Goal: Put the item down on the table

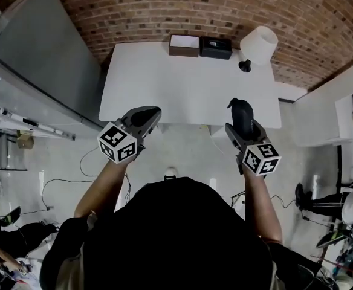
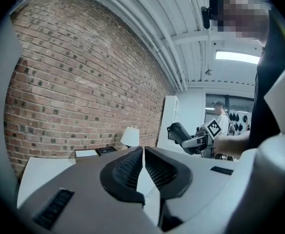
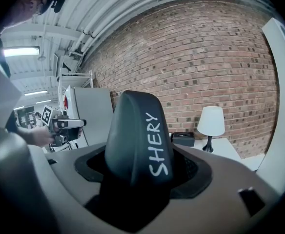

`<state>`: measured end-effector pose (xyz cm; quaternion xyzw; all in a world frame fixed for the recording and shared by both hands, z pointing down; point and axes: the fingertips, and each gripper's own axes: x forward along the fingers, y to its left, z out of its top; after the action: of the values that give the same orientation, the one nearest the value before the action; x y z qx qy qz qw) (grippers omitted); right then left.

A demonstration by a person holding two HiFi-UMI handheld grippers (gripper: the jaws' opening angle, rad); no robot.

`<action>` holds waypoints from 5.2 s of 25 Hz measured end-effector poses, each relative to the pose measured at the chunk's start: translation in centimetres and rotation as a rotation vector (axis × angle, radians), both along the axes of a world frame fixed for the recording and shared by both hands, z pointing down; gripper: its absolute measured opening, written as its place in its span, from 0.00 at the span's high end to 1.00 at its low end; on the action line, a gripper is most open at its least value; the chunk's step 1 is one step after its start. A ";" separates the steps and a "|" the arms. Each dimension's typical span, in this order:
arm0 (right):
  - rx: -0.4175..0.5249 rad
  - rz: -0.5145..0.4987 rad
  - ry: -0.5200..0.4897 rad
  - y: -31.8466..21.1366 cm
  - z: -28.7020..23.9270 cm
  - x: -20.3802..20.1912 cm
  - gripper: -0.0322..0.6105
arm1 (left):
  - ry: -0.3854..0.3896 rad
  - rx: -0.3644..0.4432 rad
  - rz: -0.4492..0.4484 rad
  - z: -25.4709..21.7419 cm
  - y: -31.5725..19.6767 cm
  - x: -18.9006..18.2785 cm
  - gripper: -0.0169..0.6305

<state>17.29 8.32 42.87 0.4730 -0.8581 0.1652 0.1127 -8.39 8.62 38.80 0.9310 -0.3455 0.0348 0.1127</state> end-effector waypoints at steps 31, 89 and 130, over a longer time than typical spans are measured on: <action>-0.003 0.076 -0.027 -4.9 -0.1 -2.7 0.40 | 0.010 0.003 0.064 -0.3 -6.3 -3.2 0.92; -0.043 -0.061 -0.067 -25.1 1.4 -1.8 0.40 | -0.019 -0.055 -0.084 1.1 -21.0 -2.3 0.92; -0.072 -0.192 -0.069 -36.3 2.1 -1.1 0.40 | -0.015 -0.076 -0.219 1.5 -28.6 -1.4 0.92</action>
<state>16.17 -28.01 44.96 0.3785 -0.8963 0.2005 0.1153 -9.83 -19.95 40.34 0.8824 -0.4444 0.0425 0.1484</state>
